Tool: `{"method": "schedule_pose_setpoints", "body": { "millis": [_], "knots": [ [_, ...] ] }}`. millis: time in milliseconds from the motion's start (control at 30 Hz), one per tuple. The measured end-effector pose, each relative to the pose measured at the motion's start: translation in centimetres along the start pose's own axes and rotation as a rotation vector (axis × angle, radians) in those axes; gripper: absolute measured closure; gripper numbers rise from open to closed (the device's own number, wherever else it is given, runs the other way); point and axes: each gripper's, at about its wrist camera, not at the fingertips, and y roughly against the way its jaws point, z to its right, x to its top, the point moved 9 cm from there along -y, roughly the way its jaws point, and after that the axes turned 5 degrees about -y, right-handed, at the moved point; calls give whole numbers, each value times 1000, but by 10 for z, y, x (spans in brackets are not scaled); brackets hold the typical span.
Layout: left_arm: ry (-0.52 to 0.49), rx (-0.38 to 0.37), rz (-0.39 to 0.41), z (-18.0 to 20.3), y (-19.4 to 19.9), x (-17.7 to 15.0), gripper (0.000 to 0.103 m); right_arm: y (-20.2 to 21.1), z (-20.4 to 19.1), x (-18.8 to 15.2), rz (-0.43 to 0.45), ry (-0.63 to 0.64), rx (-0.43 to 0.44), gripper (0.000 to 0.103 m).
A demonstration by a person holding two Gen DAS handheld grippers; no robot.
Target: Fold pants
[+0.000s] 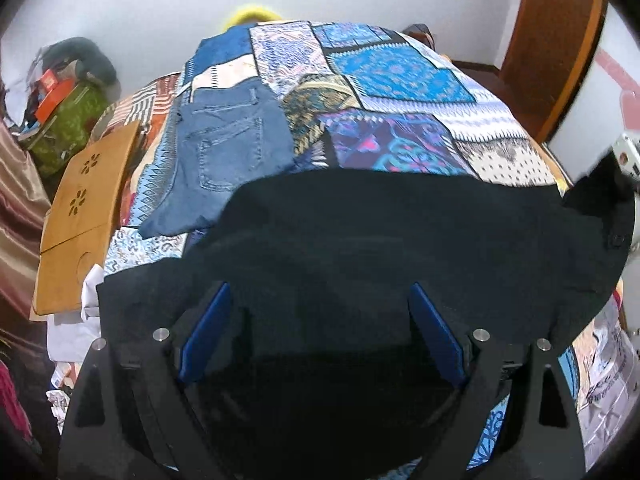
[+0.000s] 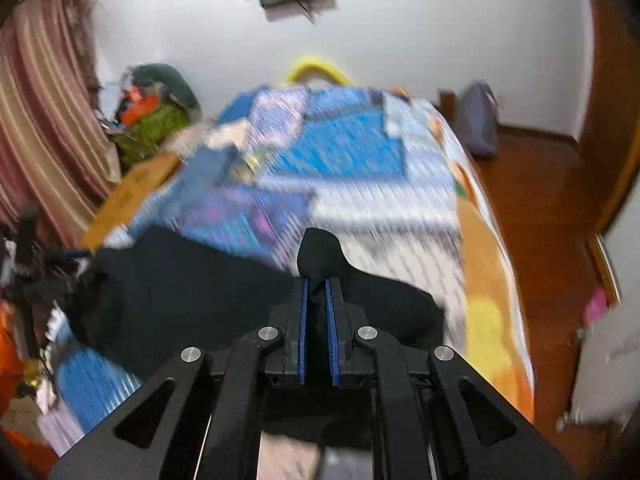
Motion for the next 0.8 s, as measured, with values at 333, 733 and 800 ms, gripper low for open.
{"method": "schedule_pose_setpoints", "body": {
  "millis": [333,733,800],
  "knots": [
    [-24,34,-64,12,-16,-23,12,-19,46,-114,-162,-127,-52,74],
    [62,20,-68,6,-24,-36,3,-53,90,-56,-70,-115,-132,66],
    [72,18,-69,5,-24,-37,2,-69,98,-54,-89,-130,-132,66]
  ]
}}
